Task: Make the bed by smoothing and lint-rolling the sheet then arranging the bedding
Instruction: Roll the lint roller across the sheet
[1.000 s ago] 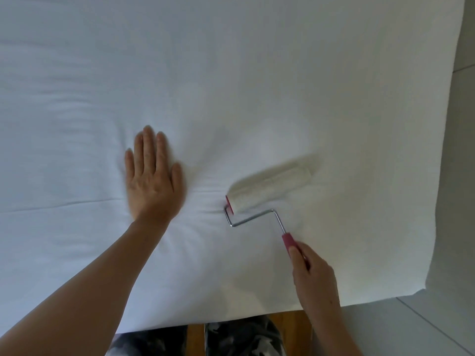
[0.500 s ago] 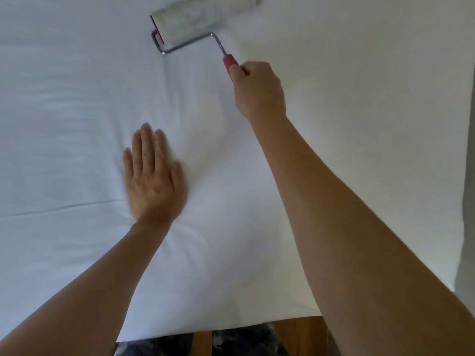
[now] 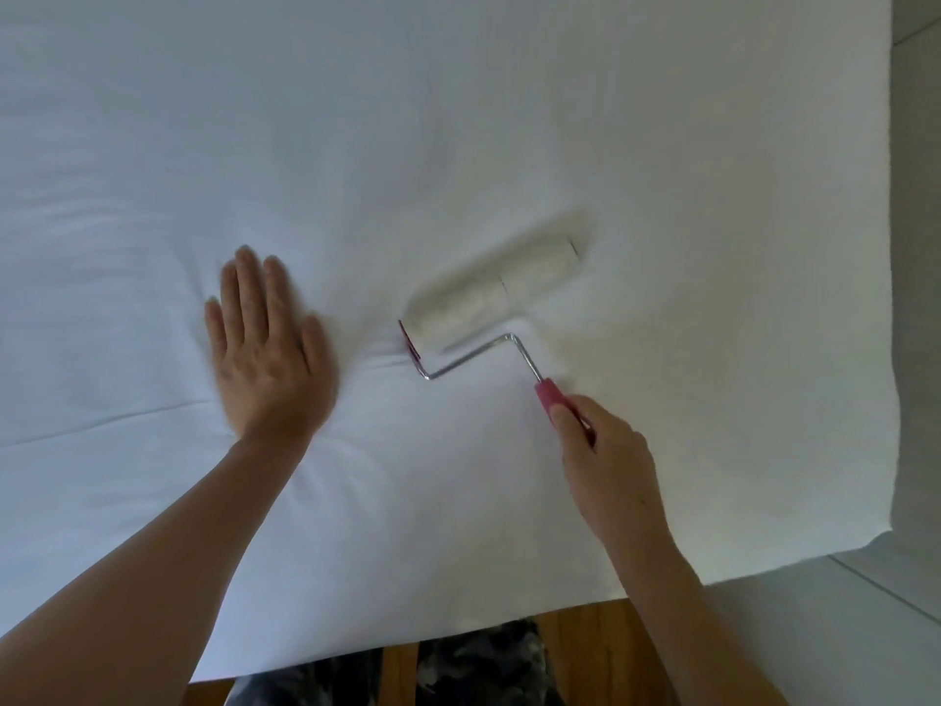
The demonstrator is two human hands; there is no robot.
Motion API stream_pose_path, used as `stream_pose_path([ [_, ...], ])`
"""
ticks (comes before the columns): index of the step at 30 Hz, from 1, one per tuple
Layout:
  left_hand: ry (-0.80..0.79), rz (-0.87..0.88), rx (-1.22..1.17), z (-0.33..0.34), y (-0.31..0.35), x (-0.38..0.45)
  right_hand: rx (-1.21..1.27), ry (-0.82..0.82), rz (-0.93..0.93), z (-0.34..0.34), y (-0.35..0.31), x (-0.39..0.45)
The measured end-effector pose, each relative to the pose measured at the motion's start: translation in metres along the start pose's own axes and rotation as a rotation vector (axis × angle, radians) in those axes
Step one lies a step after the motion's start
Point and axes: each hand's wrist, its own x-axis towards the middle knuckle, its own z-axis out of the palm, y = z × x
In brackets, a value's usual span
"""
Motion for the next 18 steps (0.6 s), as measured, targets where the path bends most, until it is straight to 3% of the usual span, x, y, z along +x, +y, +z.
stream_pose_path([
  [4, -0.005, 0.002, 0.007, -0.002, 0.002, 0.000, 0.033, -0.017, 0.071, -0.006, 0.054, -0.055],
  [7, 0.009, 0.014, 0.017, -0.001, 0.001, -0.001, 0.073, 0.016, 0.070, -0.006, 0.058, -0.060],
  [10, 0.007, 0.055, 0.036, -0.003, 0.002, -0.001, 0.259, 0.026, 0.038, -0.006, 0.029, -0.042],
  [13, -0.052, 0.269, 0.065, -0.005, 0.008, -0.006, 0.418, 0.150, -0.027, -0.015, -0.015, -0.002],
  [15, -0.077, 0.362, 0.069, -0.002, 0.019, -0.012, 0.397, 0.232, -0.073, -0.025, -0.042, 0.035],
  [18, -0.073, 0.330, 0.063, 0.003, 0.041, -0.025, 0.328, 0.264, -0.106, -0.038, -0.074, 0.090],
])
